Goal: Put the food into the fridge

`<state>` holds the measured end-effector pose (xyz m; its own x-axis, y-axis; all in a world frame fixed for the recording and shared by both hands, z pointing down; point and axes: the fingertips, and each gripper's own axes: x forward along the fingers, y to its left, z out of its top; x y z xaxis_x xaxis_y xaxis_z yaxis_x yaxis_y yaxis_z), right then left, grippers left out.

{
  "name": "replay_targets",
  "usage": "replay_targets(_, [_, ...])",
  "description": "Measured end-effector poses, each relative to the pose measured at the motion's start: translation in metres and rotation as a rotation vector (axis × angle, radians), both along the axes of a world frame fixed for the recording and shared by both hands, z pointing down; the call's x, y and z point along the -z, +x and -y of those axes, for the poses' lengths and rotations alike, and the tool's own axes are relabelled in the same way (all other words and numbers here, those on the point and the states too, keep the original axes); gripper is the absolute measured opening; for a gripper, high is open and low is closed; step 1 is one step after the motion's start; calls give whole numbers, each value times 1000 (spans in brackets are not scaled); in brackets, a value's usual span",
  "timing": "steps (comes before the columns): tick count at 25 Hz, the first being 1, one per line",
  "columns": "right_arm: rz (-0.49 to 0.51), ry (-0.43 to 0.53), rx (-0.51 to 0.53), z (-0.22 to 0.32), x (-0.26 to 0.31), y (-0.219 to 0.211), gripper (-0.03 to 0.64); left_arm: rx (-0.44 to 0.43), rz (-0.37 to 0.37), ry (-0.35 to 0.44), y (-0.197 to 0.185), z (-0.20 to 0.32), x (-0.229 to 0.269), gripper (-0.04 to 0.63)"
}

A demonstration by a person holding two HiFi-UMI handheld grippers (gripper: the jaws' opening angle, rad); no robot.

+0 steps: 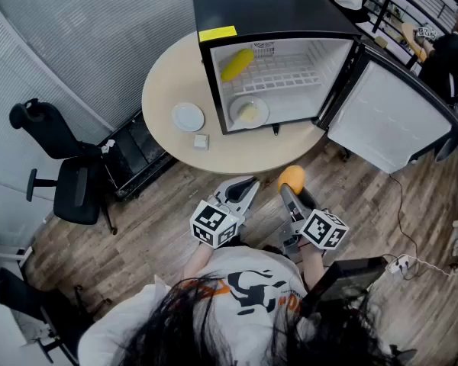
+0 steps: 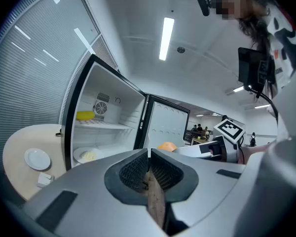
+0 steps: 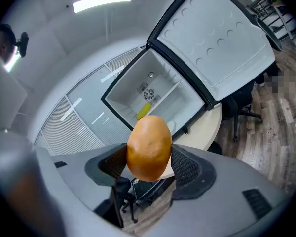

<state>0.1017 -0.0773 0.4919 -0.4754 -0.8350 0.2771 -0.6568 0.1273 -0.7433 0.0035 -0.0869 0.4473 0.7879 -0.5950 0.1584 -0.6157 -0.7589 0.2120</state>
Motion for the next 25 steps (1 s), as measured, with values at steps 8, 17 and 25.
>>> replay_targets(8, [-1,-4,3,5,-1,-5,288,1,-3,3,-4,6,1,15])
replay_targets(17, [-1,6,19,18,3,-21,289,-1,-6,4,-15,15,1,15])
replay_targets(25, [-16,-1,26,35,2,-42,288,-4,25,-8,-33,38,-5,15])
